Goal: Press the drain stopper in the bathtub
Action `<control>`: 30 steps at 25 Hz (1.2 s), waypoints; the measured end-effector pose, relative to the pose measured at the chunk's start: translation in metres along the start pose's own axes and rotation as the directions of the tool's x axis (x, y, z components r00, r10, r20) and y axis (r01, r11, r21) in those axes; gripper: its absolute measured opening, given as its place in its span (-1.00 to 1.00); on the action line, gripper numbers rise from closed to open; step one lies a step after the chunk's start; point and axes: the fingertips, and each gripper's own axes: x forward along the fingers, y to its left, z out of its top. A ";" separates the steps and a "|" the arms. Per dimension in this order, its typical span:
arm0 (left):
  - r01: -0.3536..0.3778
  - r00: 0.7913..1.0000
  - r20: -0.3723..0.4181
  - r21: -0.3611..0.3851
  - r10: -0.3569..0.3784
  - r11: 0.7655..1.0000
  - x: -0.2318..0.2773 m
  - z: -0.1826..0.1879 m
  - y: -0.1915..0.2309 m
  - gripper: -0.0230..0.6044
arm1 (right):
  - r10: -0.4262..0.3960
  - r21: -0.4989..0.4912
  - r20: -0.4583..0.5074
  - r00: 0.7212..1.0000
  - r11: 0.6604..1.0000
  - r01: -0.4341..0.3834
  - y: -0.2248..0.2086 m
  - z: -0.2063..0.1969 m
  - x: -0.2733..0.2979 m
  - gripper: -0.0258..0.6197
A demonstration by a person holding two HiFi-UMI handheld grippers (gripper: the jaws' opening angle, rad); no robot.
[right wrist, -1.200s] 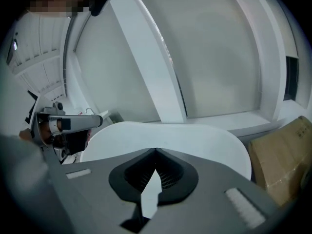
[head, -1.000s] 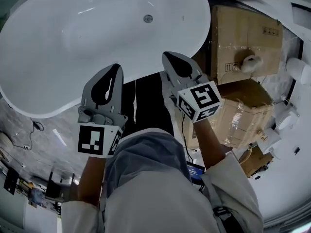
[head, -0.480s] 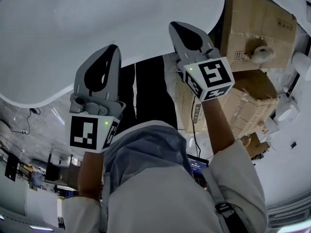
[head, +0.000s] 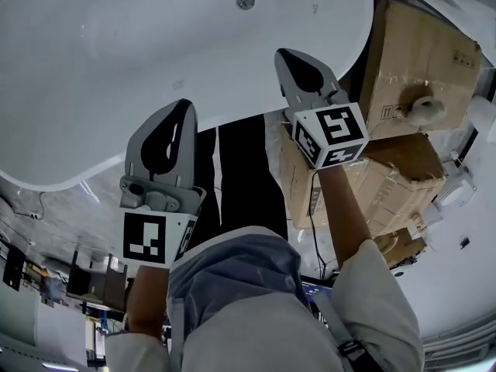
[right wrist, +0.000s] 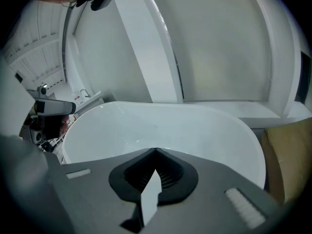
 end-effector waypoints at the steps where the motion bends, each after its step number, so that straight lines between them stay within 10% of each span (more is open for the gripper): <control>1: -0.003 1.000 -0.005 0.001 0.003 1.000 0.004 -0.004 0.003 -0.93 | 0.002 0.001 -0.007 1.000 1.000 -0.002 -0.002 -0.004 0.007 -0.92; 30: -0.050 0.989 -0.139 0.020 0.052 0.999 0.100 -0.103 0.077 -0.93 | -0.028 -0.060 -0.165 0.986 0.998 0.018 -0.077 -0.097 0.190 -0.92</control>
